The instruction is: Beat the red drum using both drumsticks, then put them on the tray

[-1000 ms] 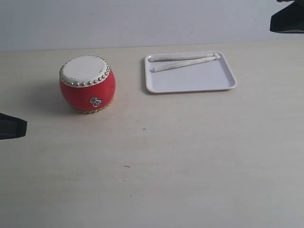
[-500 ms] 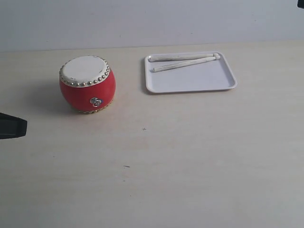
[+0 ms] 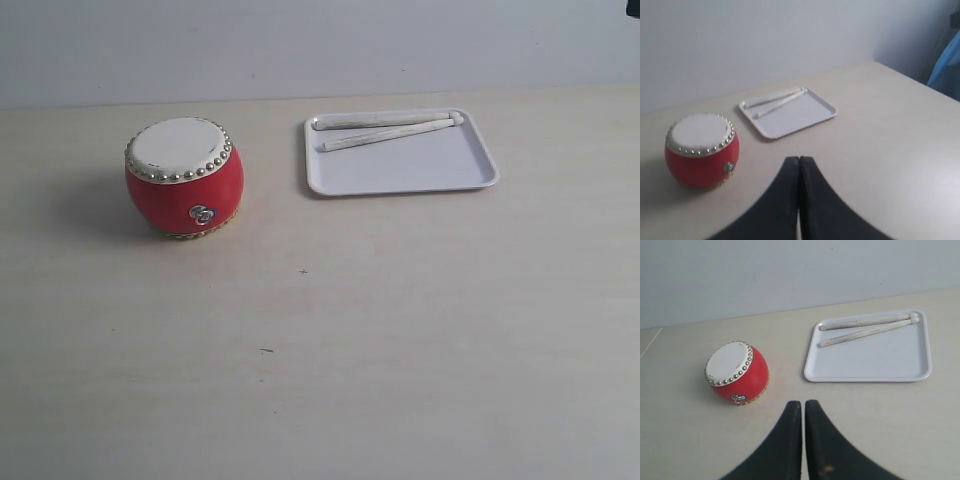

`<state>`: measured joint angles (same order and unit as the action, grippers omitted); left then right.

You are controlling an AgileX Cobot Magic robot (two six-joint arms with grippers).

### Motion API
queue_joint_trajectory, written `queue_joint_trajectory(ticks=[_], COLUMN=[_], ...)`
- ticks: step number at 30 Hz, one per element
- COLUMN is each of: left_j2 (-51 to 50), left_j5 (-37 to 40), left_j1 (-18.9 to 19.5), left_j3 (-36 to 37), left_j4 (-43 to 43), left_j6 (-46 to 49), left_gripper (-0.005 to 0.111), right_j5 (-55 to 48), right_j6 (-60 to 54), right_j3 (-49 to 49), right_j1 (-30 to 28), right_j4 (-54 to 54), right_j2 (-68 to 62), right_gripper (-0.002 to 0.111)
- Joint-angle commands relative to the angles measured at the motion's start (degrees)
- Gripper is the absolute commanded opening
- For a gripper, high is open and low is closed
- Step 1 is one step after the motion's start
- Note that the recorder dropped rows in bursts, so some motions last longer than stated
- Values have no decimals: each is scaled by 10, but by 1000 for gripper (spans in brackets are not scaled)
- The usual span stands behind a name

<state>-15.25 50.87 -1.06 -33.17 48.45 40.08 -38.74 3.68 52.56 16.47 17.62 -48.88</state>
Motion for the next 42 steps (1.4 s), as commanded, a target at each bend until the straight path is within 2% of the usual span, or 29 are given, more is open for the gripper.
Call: queue_joint_trajectory(ticks=[1,9,13,16,21,23,27,32,42], left_j2=[70,99,99,99,99,100,123,153,153], left_j5=[-10,-76,-99,-119,-133,-150,-238,-308,-305], left_j1=[1,1,1,1,1,1,1,-1,-1], left_j3=[-4,-4,-4,-4,2,16,84,190,271], left_j4=[14,30,21,-57,-311,-377,-427,-433,-444], left_j6=[2,0,-39,-151,-386,-419,-418,-422,-422], left_gripper=[0,0,0,0,0,0,0,0,0], right_j5=[3,3,3,3,3,3,3,3,3], right_j6=[-5,-5,-5,-5,-5,-5,-5,-5,-5], right_j3=[-2,-2,-2,-2,-2,-2,-2,-2,-2], right_j1=[-1,-1,-1,-1,-1,-1,-1,-1,-1], right_j4=[3,3,3,3,3,3,3,3,3], right_j2=[3,3,3,3,3,3,3,3,3], right_gripper=[3,3,3,3,3,3,3,3,3])
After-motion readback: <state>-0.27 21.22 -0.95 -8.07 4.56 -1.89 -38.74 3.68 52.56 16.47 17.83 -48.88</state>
